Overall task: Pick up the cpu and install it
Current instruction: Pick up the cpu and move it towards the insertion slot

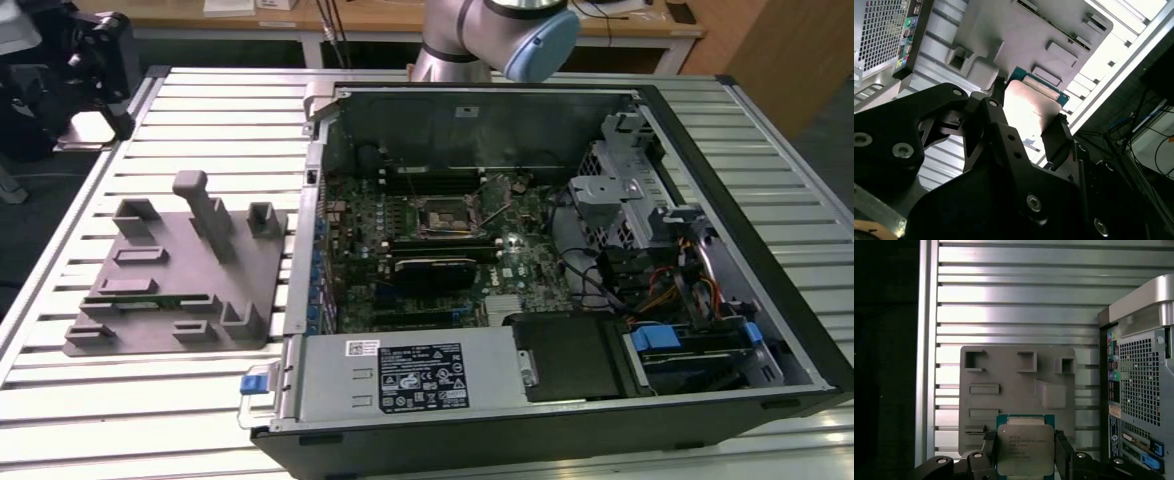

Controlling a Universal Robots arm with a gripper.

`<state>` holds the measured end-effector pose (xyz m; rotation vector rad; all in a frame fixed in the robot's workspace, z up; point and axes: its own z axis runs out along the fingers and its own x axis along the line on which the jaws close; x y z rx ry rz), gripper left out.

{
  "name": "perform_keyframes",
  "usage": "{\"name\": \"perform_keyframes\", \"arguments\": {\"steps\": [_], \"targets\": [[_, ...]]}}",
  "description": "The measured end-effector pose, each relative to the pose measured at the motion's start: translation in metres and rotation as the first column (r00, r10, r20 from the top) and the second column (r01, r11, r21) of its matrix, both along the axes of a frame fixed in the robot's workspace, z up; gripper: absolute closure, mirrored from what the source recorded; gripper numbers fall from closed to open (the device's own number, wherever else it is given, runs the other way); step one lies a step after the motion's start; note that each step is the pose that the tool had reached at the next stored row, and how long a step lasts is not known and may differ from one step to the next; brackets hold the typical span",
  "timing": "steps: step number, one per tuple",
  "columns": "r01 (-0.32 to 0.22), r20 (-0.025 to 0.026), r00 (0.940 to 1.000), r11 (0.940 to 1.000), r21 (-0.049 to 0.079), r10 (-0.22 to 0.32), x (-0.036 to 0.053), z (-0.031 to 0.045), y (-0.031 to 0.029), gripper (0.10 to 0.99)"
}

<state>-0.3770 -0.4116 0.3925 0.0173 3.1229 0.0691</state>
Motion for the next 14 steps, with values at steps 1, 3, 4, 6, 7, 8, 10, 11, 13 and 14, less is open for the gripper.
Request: {"name": "perform_keyframes", "arguments": {"steps": [1,3,4,6,7,8,10,11,13,14], "targets": [[0.000,-0.0001,1.0000,1.0000,0.000,0.000,0.0033,0.0000,0.0000,0.541],[0.000,0.0000,1.0000,1.0000,0.000,0.000,0.0099,0.0000,0.0000,0.541],[0.000,0.0000,1.0000,1.0000,0.000,0.000,0.0133,0.0000,0.0000,0.541],[0.000,-0.0001,1.0000,1.0000,0.000,0.000,0.0203,0.0000,0.0000,0.541],[0.000,0.0000,1.0000,1.0000,0.000,0.000,0.0237,0.0000,0.0000,0.541],[0.000,0.0000,1.0000,1.0000,0.000,0.000,0.0272,0.0000,0.0000,0.541],[0.000,-0.0001,1.0000,1.0000,0.000,0.000,0.0340,0.0000,0.0000,0.541],[0.000,-0.0001,1.0000,1.0000,0.000,0.000,0.0372,0.0000,0.0000,0.541],[0.000,0.0000,1.0000,1.0000,0.000,0.000,0.0442,0.0000,0.0000,0.541],[0.000,0.0000,1.0000,1.0000,0.000,0.000,0.0476,0.0000,0.0000,0.541]]}}
